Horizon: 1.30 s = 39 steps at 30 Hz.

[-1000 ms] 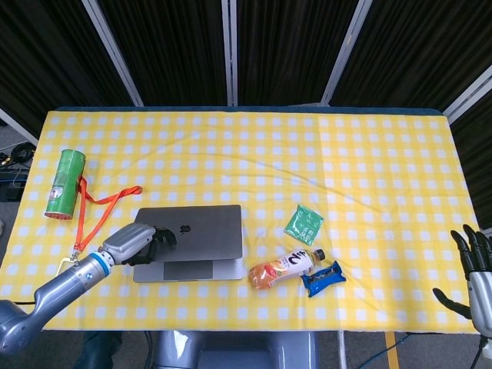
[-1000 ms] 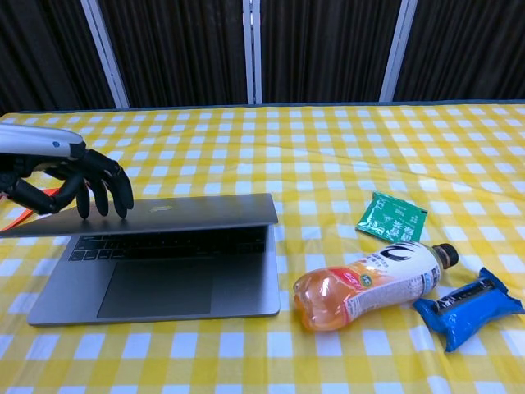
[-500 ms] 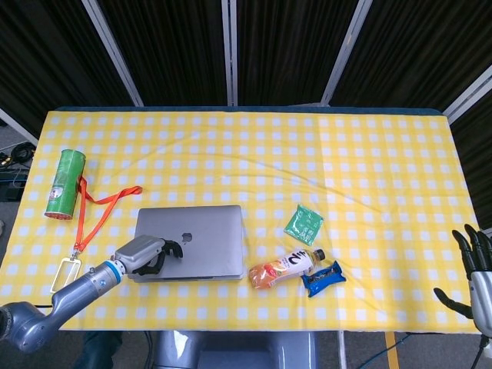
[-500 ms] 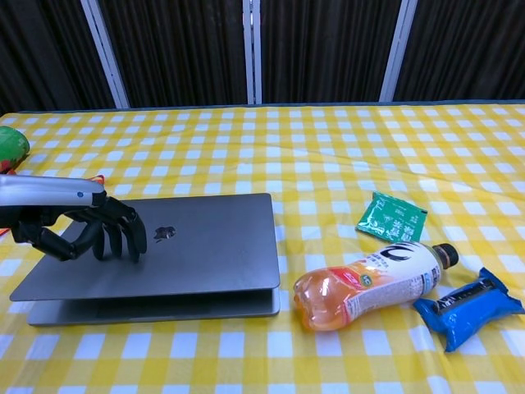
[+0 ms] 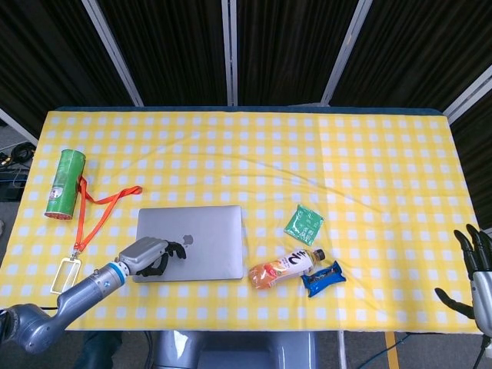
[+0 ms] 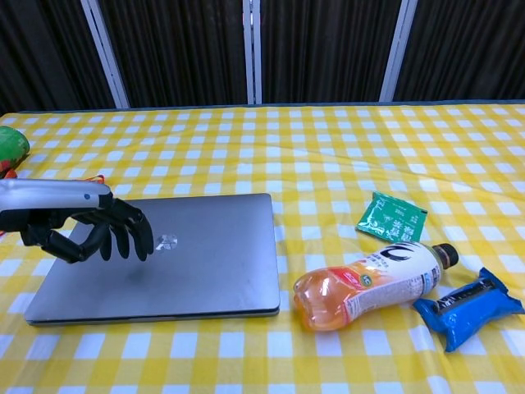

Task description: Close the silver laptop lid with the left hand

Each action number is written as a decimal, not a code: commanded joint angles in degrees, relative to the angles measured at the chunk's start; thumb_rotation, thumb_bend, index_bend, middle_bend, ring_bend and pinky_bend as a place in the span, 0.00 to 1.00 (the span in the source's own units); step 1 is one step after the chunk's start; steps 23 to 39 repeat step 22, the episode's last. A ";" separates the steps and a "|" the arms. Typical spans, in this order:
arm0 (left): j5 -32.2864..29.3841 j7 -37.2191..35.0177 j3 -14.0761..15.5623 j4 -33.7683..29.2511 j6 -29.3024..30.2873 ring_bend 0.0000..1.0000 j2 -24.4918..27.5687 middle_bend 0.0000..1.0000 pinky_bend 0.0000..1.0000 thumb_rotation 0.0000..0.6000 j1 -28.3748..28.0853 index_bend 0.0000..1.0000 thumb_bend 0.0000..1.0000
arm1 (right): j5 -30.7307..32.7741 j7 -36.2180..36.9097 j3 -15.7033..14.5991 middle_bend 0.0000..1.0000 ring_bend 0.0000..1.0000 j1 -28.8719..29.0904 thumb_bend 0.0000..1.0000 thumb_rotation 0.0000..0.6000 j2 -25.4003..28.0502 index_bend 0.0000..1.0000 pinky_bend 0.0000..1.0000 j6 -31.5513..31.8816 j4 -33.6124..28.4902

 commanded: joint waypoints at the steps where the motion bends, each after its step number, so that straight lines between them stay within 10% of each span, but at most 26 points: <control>1: 2.69 -1.28 -1.11 -2.17 4.94 0.30 2.36 0.30 0.33 1.00 1.61 0.32 1.00 | -0.06 0.10 -0.03 0.00 0.00 0.01 0.00 1.00 0.03 0.00 0.00 -0.03 0.02; 7: 5.69 1.91 -2.49 -5.04 19.67 0.06 7.41 0.04 0.06 1.00 7.62 0.12 0.93 | -0.25 0.62 -0.02 0.00 0.00 -0.07 0.00 1.00 0.17 0.00 0.00 0.24 0.01; 11: 2.41 13.38 -1.89 -7.39 34.69 0.00 9.26 0.00 0.00 1.00 16.61 0.00 0.14 | -0.33 1.30 0.02 0.00 0.00 0.16 0.00 1.00 0.11 0.00 0.00 -0.06 0.39; 13: -0.21 19.31 -1.30 -10.08 38.86 0.00 10.01 0.00 0.00 1.00 19.58 0.00 0.00 | -0.58 1.58 -0.01 0.00 0.00 0.26 0.00 1.00 0.07 0.00 0.00 -0.12 0.57; 21: 3.04 24.76 1.71 -10.85 52.98 0.00 8.60 0.00 0.00 1.00 29.22 0.00 0.00 | -1.60 2.13 -0.41 0.00 0.00 0.10 0.00 1.00 0.33 0.00 0.00 0.24 0.72; 39: 3.49 24.58 1.98 -10.75 53.47 0.00 8.59 0.00 0.00 1.00 29.71 0.00 0.00 | -1.67 2.09 -0.43 0.00 0.00 0.08 0.00 1.00 0.34 0.00 0.00 0.30 0.71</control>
